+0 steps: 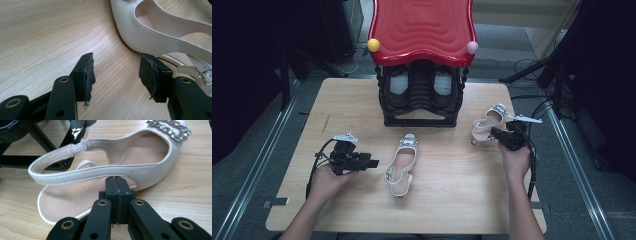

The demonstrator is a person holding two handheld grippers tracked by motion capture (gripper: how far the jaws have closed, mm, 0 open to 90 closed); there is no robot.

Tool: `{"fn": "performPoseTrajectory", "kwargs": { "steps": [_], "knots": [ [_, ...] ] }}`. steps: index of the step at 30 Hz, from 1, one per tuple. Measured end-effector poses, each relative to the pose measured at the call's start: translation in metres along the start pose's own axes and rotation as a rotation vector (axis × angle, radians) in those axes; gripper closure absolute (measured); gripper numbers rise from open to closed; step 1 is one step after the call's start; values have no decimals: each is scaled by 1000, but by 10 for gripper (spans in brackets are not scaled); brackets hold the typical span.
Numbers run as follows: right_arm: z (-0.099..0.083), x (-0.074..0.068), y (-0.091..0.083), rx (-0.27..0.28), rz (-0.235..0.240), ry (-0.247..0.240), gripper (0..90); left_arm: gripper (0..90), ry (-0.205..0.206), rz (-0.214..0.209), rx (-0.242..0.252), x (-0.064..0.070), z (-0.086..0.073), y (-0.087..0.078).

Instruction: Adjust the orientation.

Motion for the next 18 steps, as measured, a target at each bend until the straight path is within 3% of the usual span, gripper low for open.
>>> {"fn": "performPoseTrajectory", "kwargs": {
  "steps": [4, 9, 15, 18],
  "knots": [
    [2, -8, -7, 19, 26, -26, 900, 457, -7, 8, 2, -1, 0, -1],
    [4, -32, -9, 5, 75, -59, 900, 457, -4, 10, -8, -2, -1, -2],
    [7, -63, 1, -2, 143, -103, 900, 462, 11, 23, 11, 2, -7, -7],
    [6, -73, 11, -29, 155, -128, 900, 458, 15, 25, 17, 2, -10, -10]
  ]
}}
Point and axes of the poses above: each handheld gripper's, and its own axes: y roughly forward along the jaws, z roughly out of its top, x roughly to its right, the point moved 3 cm from there along y, roughly forward along the jaws
